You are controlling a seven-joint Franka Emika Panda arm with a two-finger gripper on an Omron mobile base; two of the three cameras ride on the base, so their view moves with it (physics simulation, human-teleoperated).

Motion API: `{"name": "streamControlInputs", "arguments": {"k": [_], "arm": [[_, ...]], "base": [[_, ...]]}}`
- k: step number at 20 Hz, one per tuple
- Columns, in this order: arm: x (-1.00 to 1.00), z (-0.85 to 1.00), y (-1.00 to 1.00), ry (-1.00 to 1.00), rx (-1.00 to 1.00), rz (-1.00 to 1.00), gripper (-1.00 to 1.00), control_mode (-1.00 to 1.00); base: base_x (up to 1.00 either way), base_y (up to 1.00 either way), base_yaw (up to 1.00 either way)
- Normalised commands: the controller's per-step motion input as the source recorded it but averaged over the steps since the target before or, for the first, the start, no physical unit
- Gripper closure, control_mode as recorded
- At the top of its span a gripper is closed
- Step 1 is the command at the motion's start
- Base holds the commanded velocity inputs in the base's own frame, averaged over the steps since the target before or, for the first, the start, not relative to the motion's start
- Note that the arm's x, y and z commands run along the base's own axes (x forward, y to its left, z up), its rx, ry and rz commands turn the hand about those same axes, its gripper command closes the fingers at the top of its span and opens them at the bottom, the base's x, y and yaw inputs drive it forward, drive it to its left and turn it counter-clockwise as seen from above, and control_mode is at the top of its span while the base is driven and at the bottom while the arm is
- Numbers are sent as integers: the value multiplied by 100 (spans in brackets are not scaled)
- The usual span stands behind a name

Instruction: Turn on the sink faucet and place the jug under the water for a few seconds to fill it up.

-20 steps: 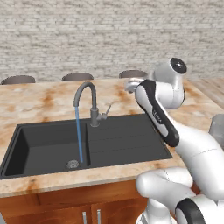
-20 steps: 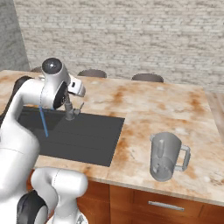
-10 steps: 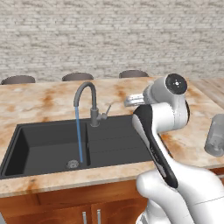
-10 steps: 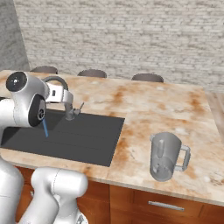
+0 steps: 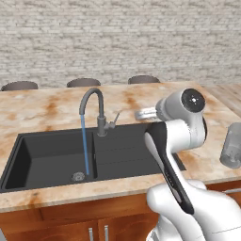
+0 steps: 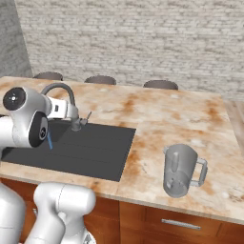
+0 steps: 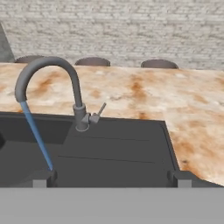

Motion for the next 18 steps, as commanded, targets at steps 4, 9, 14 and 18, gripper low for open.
{"name": "streamControlInputs", "arguments": {"k": [4, 9, 14, 18], "arm": [[-48, 0, 0, 0, 0, 0, -100, -100], [-13, 0, 0, 0, 0, 0, -100, -100], [0, 0, 0, 0, 0, 0, -100, -100], [0, 0, 0, 0, 0, 0, -100, -100]], "base": [[0, 0, 0], [0, 0, 0], [0, 0, 0], [0, 0, 0]]}}
